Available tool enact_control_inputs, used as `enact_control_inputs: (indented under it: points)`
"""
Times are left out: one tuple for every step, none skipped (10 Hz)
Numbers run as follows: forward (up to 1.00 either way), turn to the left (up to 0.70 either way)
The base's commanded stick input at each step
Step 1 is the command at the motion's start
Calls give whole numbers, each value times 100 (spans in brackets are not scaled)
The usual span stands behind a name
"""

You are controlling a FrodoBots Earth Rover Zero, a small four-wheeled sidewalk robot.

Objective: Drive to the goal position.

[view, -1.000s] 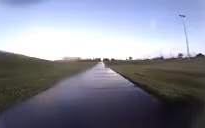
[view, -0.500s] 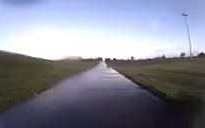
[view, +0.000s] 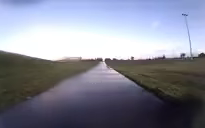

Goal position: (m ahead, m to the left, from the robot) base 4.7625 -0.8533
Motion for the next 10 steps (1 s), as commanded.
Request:
enact_control_inputs:
  points:
    - [45,27]
    - [45,27]
    - [45,27]
    - [45,27]
    - [45,27]
    - [45,27]
    - [45,27]
    - [45,27]
    - [45,22]
    - [45,2]
